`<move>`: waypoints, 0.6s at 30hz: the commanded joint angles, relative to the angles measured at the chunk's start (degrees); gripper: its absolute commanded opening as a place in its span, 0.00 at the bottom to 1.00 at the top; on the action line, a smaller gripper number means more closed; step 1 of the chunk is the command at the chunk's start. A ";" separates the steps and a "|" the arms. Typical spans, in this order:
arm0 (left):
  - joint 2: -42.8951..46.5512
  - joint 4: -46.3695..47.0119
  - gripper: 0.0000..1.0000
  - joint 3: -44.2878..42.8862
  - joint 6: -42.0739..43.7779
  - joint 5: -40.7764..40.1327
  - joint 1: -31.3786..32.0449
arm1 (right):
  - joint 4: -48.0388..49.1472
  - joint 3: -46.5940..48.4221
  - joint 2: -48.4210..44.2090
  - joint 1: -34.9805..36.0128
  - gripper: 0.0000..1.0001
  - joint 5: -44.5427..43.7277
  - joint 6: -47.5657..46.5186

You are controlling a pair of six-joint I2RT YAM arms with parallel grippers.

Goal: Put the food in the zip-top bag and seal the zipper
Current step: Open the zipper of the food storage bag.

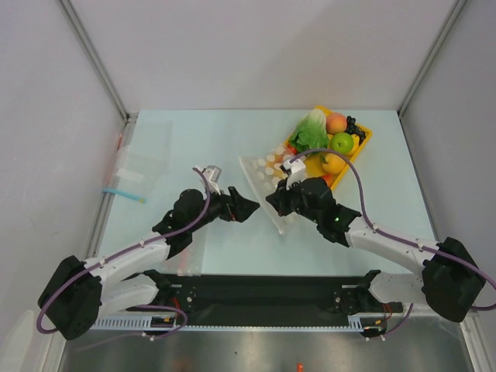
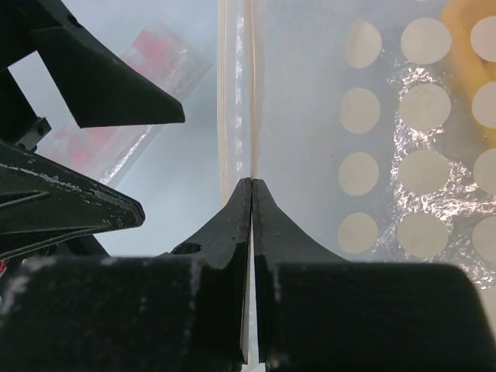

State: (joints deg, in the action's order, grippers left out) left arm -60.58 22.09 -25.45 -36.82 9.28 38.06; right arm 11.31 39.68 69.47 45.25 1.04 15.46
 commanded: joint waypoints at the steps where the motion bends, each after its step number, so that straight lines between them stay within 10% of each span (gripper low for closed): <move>1: -0.42 2.35 1.00 -3.11 3.51 -1.19 0.87 | 4.24 -0.92 -1.71 0.18 0.00 2.82 1.23; 18: -1.47 -1.96 0.75 -5.04 3.59 -6.29 0.87 | 8.46 -3.38 -4.35 3.88 0.00 1.24 0.53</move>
State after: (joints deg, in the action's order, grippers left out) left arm -61.17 19.31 -27.81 -34.30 4.43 38.68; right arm 16.21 36.40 66.96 48.69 2.87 15.92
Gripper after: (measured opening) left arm 0.764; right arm 0.009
